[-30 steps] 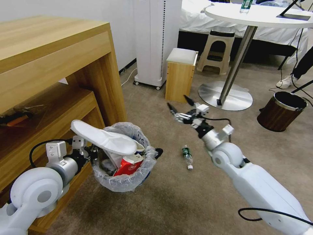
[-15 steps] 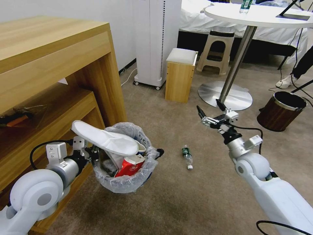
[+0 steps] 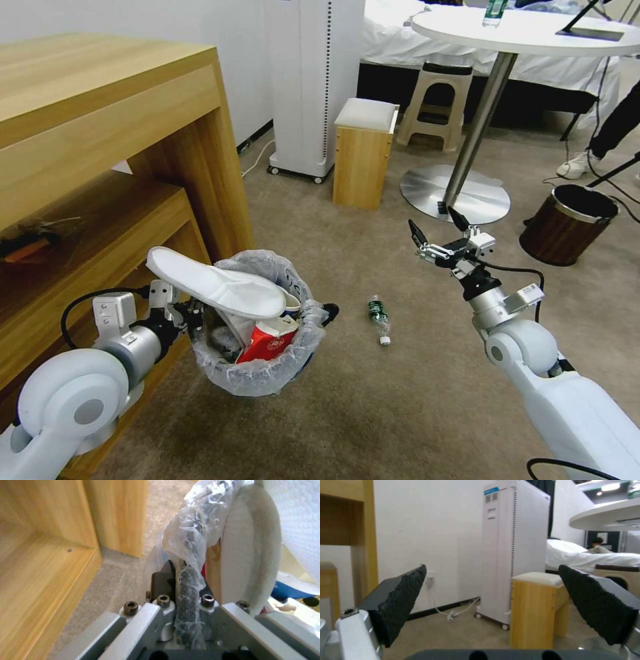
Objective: Pick up the trash bin and place the garbage on the floor into it.
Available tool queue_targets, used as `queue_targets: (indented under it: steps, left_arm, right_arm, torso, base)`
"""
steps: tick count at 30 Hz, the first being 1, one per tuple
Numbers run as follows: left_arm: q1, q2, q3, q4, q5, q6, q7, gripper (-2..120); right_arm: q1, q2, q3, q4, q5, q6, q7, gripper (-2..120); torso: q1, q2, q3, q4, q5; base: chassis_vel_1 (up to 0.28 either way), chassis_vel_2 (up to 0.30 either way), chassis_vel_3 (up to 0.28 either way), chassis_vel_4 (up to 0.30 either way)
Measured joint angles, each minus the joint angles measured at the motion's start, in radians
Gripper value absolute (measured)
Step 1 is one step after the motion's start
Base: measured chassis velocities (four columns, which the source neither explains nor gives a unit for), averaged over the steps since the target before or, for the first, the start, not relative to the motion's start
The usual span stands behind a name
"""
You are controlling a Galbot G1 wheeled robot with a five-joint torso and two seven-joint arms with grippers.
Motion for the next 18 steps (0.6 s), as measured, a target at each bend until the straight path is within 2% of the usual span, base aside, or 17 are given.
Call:
queue_targets:
  steps: [12, 18]
  left_arm:
    - [-0.001, 0.0, 0.004, -0.001, 0.002, -0.007, -0.001, 0]
    - [-0.001, 0.001, 0.004, 0.004, 0.004, -0.015, -0.001, 0]
  right_arm:
    - [-0.008, 0.002, 0.001, -0.011, 0.0, 0.012, -0.009, 100]
    - [-0.01, 0.003, -0.005, -0.018, 0.002, 0.014, -0.01, 100]
  torso:
    - [0.0, 0.0, 0.0, -0.0005, 0.0]
    - [0.0, 0.0, 0.0, 0.0004, -0.0001]
  base:
    - [-0.052, -0.058, -0.061, -0.062]
    - [0.0, 0.0, 0.0, 0.0]
